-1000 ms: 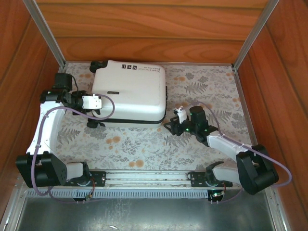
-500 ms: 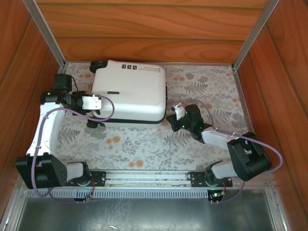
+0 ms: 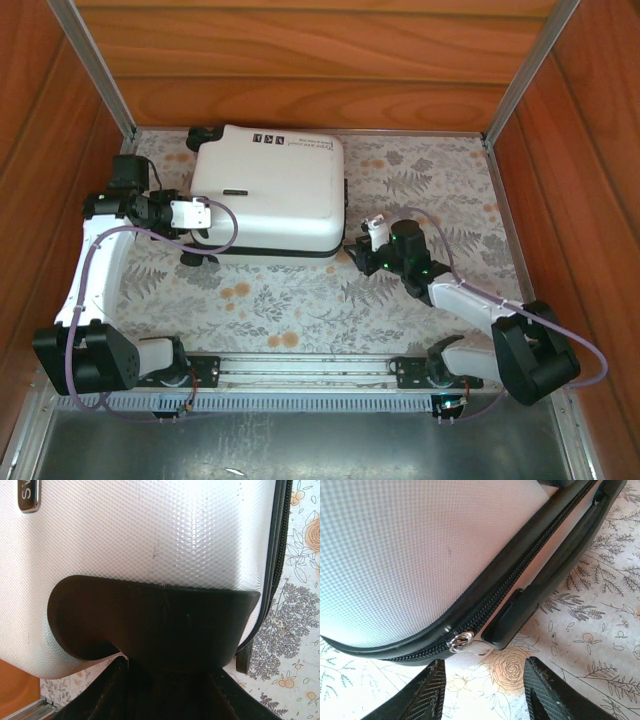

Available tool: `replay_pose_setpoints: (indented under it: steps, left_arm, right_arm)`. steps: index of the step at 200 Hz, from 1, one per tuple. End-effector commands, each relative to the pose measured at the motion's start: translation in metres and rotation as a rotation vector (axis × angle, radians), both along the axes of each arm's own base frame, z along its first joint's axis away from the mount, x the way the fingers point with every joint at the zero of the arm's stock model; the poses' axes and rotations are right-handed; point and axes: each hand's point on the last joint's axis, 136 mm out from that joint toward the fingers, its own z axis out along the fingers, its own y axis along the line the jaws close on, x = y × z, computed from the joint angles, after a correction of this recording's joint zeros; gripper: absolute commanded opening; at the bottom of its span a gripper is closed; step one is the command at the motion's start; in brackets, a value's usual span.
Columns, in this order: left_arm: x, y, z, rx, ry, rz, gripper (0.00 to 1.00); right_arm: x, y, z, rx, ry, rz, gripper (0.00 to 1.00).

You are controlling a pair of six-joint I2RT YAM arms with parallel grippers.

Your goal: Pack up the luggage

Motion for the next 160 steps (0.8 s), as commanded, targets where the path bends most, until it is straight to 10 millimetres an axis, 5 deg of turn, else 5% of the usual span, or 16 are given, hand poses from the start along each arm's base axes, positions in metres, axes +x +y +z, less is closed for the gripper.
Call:
replay_pose_setpoints:
  steps: [1,160]
  left_arm:
    - [-0.003,0.01,-0.028,0.019,0.086,0.059,0.0]
    - [-0.002,0.007,-0.027,0.013,0.088,0.06,0.0]
  right_arm:
    - [-0.008,0.004,-0.006,-0.013,0.028,0.041,0.46]
    - [0.004,0.02,-0.017,-0.052,0.036,0.005,0.35]
